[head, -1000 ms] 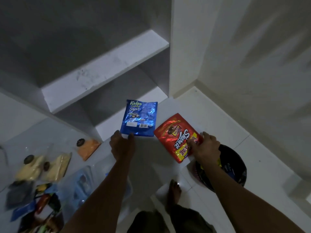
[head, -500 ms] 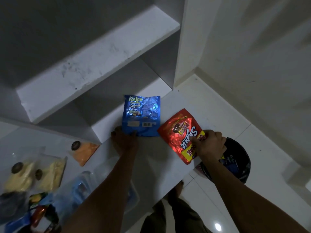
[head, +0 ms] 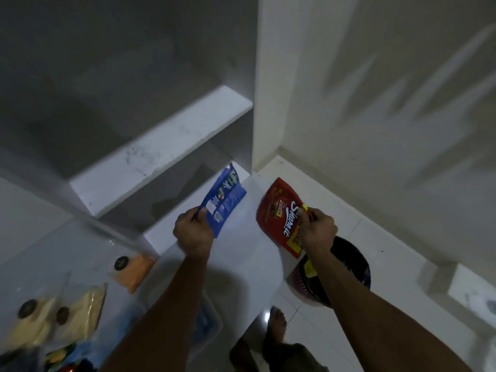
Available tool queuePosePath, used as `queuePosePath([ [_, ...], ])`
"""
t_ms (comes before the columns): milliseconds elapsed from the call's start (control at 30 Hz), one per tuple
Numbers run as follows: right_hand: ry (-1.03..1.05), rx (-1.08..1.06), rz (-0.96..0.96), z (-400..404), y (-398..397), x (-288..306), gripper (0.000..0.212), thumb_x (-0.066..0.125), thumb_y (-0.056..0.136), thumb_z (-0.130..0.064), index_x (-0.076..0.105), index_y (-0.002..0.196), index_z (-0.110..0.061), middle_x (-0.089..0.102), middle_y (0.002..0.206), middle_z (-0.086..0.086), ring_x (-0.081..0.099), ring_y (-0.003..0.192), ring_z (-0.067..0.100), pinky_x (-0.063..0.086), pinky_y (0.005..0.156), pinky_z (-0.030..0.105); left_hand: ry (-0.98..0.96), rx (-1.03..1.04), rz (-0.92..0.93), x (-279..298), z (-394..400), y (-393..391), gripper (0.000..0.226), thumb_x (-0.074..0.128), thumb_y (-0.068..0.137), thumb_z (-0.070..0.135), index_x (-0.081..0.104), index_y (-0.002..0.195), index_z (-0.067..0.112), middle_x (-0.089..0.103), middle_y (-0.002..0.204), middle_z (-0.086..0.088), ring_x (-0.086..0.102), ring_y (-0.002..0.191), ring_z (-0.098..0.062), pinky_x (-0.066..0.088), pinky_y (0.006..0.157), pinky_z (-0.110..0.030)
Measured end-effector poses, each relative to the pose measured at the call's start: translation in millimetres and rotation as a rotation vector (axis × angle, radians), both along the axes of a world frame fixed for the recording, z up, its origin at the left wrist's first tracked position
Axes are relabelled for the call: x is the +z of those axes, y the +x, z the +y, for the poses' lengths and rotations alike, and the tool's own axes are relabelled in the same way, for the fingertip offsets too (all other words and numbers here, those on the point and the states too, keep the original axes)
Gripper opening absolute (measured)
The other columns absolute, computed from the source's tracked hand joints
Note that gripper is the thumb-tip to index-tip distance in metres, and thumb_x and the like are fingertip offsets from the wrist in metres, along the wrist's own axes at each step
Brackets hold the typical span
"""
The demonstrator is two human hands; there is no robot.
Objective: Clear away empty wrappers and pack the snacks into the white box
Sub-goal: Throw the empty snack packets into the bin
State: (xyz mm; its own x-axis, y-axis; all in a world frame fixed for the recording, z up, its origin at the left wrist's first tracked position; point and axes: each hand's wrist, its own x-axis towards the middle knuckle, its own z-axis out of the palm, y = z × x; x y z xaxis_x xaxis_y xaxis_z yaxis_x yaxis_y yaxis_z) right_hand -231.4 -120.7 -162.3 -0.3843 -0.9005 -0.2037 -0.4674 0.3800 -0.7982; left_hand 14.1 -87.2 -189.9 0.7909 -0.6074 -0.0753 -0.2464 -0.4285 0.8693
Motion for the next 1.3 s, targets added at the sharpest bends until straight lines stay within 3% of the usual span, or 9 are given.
queuePosePath([
  [133, -0.101, -0.055, 0.027, 3, -25, 36, 0.032, 0.065, 0.092, -0.039, 0.074, 0.106, -0.012, 0.075, 0.092, 0.014, 0.07, 0.084, 0.031, 0.058, 0.075, 0.039, -0.045, -0.093, 0.008, 37, -9, -31, 0.018, 0.069, 0.089, 0.017, 0.075, 0.1, 0.005, 0.071, 0.097, -0.017, 0.066, 0.089, -0.031, 0.054, 0.079, -0.038],
  [400, -0.124, -0.282, 0.077, 18, -132, 69, 0.034, 0.063, 0.091, -0.044, 0.074, 0.108, -0.017, 0.074, 0.094, 0.011, 0.069, 0.083, 0.029, 0.058, 0.071, 0.038, -0.132, -0.335, -0.003, 66, -18, -157, 0.016, 0.067, 0.09, 0.018, 0.074, 0.098, 0.006, 0.071, 0.098, -0.014, 0.066, 0.086, -0.031, 0.054, 0.073, -0.035],
  [600, -0.097, -0.379, 0.062, 32, -232, 57, 0.031, 0.063, 0.091, -0.042, 0.074, 0.108, -0.018, 0.073, 0.098, 0.012, 0.067, 0.091, 0.031, 0.048, 0.07, 0.031, -0.115, -0.482, -0.037, 52, -21, -270, 0.016, 0.066, 0.09, 0.019, 0.074, 0.098, 0.007, 0.071, 0.097, -0.013, 0.066, 0.086, -0.031, 0.044, 0.07, -0.028],
  [700, -0.025, -0.39, 0.085, 30, -299, 33, 0.03, 0.063, 0.09, -0.041, 0.074, 0.108, -0.019, 0.073, 0.101, 0.013, 0.065, 0.097, 0.034, 0.047, 0.074, 0.032, -0.02, -0.51, -0.066, 24, -22, -339, 0.017, 0.066, 0.09, 0.02, 0.074, 0.099, 0.007, 0.071, 0.097, -0.014, 0.066, 0.087, -0.033, 0.045, 0.071, -0.028],
  [933, 0.105, -0.305, 0.092, 30, -344, -33, 0.026, 0.062, 0.09, -0.041, 0.074, 0.103, -0.021, 0.073, 0.095, 0.007, 0.066, 0.09, 0.03, 0.053, 0.073, 0.035, 0.128, -0.522, -0.103, -33, -9, -396, 0.017, 0.066, 0.089, 0.016, 0.075, 0.092, 0.002, 0.071, 0.087, -0.017, 0.066, 0.08, -0.035, 0.04, 0.067, -0.026],
  [1133, 0.284, -0.274, 0.065, 25, -354, -122, 0.023, 0.06, 0.09, -0.04, 0.073, 0.098, -0.022, 0.072, 0.088, 0.004, 0.067, 0.084, 0.027, 0.057, 0.072, 0.037, 0.291, -0.5, -0.066, -104, -11, -418, 0.018, 0.066, 0.091, 0.017, 0.071, 0.079, 0.004, 0.066, 0.071, -0.009, 0.063, 0.065, -0.026, 0.039, 0.052, -0.023],
  [1300, 0.351, -0.265, 0.089, 12, -345, -189, 0.023, 0.06, 0.091, -0.038, 0.072, 0.105, -0.023, 0.072, 0.096, 0.005, 0.066, 0.092, 0.029, 0.056, 0.074, 0.038, 0.386, -0.468, -0.047, -173, -28, -423, 0.02, 0.066, 0.091, 0.024, 0.074, 0.095, 0.005, 0.069, 0.088, -0.016, 0.066, 0.08, -0.032, 0.04, 0.06, -0.026],
])
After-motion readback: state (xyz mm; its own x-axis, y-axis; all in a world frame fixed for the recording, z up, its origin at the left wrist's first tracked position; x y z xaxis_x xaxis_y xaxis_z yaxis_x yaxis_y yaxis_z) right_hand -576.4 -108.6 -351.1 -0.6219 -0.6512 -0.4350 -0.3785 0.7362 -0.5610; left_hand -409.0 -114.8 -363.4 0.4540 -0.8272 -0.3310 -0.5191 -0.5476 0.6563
